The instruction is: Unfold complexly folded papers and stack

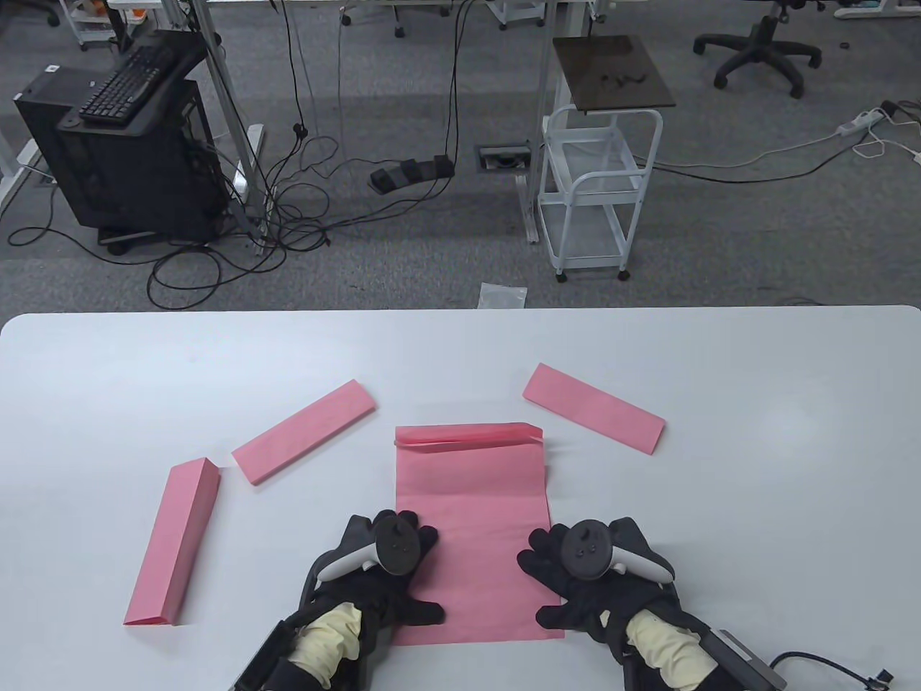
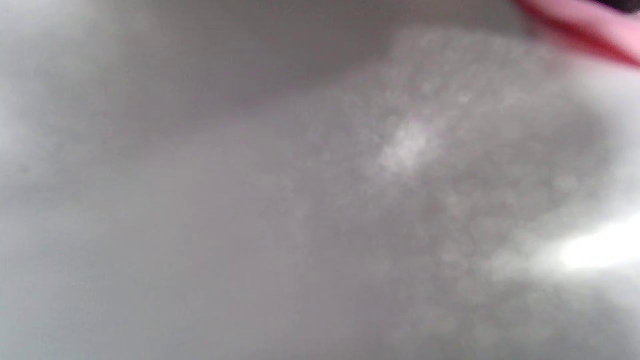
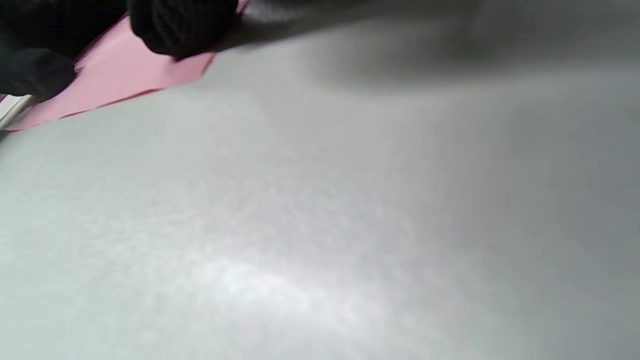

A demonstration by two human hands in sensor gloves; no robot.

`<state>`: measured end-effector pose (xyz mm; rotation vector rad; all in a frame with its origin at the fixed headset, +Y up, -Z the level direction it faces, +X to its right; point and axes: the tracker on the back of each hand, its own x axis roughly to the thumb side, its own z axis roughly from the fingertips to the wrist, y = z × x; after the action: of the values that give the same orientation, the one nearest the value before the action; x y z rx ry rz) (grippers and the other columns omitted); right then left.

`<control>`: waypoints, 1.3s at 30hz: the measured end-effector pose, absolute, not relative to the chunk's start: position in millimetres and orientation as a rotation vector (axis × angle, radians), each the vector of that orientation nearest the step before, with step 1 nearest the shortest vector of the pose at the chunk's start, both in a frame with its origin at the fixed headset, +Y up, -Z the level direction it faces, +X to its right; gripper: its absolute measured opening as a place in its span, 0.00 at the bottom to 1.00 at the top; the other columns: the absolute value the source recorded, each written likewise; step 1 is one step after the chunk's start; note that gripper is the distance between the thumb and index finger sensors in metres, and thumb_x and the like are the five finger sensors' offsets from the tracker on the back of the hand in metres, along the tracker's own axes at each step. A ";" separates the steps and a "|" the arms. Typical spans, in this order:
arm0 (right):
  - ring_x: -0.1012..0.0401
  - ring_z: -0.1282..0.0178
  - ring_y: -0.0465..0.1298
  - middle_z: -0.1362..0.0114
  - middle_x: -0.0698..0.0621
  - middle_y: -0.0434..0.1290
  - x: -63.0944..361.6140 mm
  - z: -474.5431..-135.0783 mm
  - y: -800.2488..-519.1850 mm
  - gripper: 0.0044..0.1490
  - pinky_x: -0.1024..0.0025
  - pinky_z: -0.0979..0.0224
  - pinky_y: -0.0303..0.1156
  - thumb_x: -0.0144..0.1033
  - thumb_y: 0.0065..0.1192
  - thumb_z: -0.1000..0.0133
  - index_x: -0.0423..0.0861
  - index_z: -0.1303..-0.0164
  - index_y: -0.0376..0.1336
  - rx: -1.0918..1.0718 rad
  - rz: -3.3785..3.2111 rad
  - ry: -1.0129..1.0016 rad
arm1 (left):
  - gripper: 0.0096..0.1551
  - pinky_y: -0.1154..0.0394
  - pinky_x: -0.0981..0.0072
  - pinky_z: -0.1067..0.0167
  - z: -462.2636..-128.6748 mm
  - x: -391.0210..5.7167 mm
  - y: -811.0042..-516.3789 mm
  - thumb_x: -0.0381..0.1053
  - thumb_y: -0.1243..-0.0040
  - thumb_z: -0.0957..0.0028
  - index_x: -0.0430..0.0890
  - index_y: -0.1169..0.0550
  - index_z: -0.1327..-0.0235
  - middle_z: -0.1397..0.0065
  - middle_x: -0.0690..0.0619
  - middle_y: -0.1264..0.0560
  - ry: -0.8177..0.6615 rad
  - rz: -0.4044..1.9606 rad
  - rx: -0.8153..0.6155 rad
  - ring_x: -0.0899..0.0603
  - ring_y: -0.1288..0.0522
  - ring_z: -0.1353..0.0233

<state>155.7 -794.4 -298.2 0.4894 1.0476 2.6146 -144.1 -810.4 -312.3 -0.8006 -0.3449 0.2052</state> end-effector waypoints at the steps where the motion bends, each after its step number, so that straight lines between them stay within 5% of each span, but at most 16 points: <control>1: 0.66 0.16 0.23 0.15 0.69 0.28 149.8 -297.3 -788.6 0.47 0.51 0.25 0.12 0.54 0.56 0.45 0.69 0.22 0.36 0.525 2.622 1.004 | 0.64 0.88 0.45 0.39 -312.3 -143.9 -810.5 0.77 0.48 0.60 0.64 0.76 0.34 0.29 0.63 0.87 -0.345 0.203 -0.801 0.46 0.89 0.28; 2: 0.63 0.16 0.23 0.13 0.64 0.29 144.7 -296.7 -785.3 0.47 0.49 0.25 0.13 0.54 0.56 0.45 0.63 0.19 0.38 0.556 2.631 0.963 | 0.65 0.87 0.45 0.38 -312.3 -144.0 -810.5 0.77 0.48 0.60 0.64 0.76 0.34 0.29 0.63 0.87 -0.344 0.201 -0.799 0.46 0.89 0.28; 11: 0.66 0.16 0.23 0.14 0.68 0.29 72.4 -322.2 -793.1 0.46 0.50 0.25 0.12 0.55 0.56 0.46 0.69 0.22 0.38 0.806 2.636 0.995 | 0.64 0.88 0.45 0.38 -312.0 -143.8 -810.7 0.77 0.49 0.60 0.64 0.76 0.34 0.30 0.63 0.87 -0.350 0.192 -0.797 0.45 0.90 0.28; 16: 0.75 0.16 0.26 0.16 0.79 0.32 104.0 -362.2 -799.1 0.39 0.54 0.23 0.12 0.57 0.55 0.46 0.77 0.27 0.43 0.504 2.604 0.957 | 0.64 0.87 0.44 0.39 -312.2 -143.6 -810.9 0.77 0.49 0.60 0.64 0.76 0.34 0.30 0.62 0.88 -0.357 0.190 -0.798 0.45 0.90 0.28; 23: 0.75 0.16 0.26 0.16 0.78 0.33 148.6 -389.7 -799.0 0.36 0.55 0.23 0.12 0.53 0.54 0.44 0.77 0.28 0.45 0.173 2.543 0.910 | 0.65 0.87 0.44 0.39 -312.0 -143.5 -811.1 0.77 0.49 0.60 0.64 0.76 0.34 0.30 0.62 0.88 -0.361 0.189 -0.799 0.45 0.90 0.28; 28: 0.67 0.15 0.25 0.14 0.69 0.32 128.6 -379.2 -783.1 0.40 0.52 0.24 0.12 0.52 0.53 0.43 0.66 0.21 0.43 0.302 2.703 0.843 | 0.64 0.87 0.44 0.38 -311.8 -143.5 -811.0 0.77 0.49 0.60 0.64 0.76 0.34 0.29 0.62 0.88 -0.359 0.187 -0.796 0.45 0.90 0.28; 34: 0.68 0.16 0.21 0.15 0.71 0.26 81.7 -338.2 -785.2 0.44 0.52 0.25 0.10 0.56 0.52 0.44 0.70 0.22 0.37 0.735 2.619 1.022 | 0.64 0.87 0.44 0.39 -311.8 -143.5 -811.0 0.77 0.49 0.59 0.64 0.76 0.34 0.30 0.62 0.87 -0.360 0.190 -0.798 0.45 0.90 0.28; 39: 0.70 0.17 0.23 0.16 0.74 0.28 75.1 -352.7 -794.1 0.41 0.53 0.25 0.11 0.55 0.53 0.44 0.74 0.26 0.38 0.684 2.626 1.078 | 0.65 0.87 0.44 0.38 -311.7 -143.3 -811.1 0.77 0.49 0.60 0.64 0.76 0.34 0.30 0.62 0.87 -0.360 0.188 -0.797 0.45 0.89 0.28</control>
<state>75.1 -794.1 -352.7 0.6839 1.0783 2.6262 -143.3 -811.1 -311.7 -0.7970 -0.3601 0.1878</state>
